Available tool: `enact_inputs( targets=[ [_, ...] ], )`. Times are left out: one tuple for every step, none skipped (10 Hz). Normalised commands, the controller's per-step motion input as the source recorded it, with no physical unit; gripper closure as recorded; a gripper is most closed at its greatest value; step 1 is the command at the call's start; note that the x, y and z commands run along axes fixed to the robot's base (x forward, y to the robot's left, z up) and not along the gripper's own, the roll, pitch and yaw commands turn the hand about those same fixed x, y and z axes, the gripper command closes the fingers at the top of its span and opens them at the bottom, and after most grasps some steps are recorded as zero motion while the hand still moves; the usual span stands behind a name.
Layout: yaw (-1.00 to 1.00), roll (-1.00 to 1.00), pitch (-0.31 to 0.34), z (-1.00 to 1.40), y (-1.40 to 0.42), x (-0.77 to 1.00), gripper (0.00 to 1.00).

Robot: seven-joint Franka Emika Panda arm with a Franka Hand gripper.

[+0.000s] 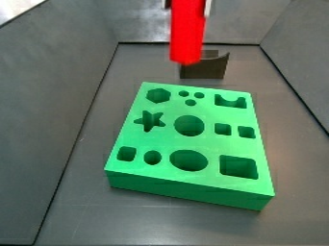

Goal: Pick up the hexagon object. Move up. Place the hexagon object on the fixture. Regrasp the hexagon object. Move to above the board. Insert the hexagon object.
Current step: Insert the hexagon object.

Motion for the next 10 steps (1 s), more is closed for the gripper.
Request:
enact_inputs(
  targets=[
    [-0.6,-0.25,-0.149,-0.5,0.15,0.04,1.0],
    [-0.33,-0.08,-0.044,-0.31,0.11,-0.02,1.0],
    [0.0,0.0,0.0,-0.04,0.0,0.0,1.0],
    [-0.05,0.0,0.0,-0.43,0.14,-0.04,1.0],
    [-0.09,-0.03,-0.066,-0.58,0.26,-0.12,1.0],
    [-0.05,0.0,-0.044,-0.46,0.2,-0.05,1.0],
    [-0.03,0.0,0.0,-0.29,0.11,0.0,1.0],
    [-0.04,0.02,0.0,-0.39,0.12,-0.07,1.0],
    [-0.08,0.05,0.0,-0.39,0.14,-0.19,1.0],
    [-0.11,0.04,0.0,-0.3,0.17,-0.29,1.0]
  ],
)
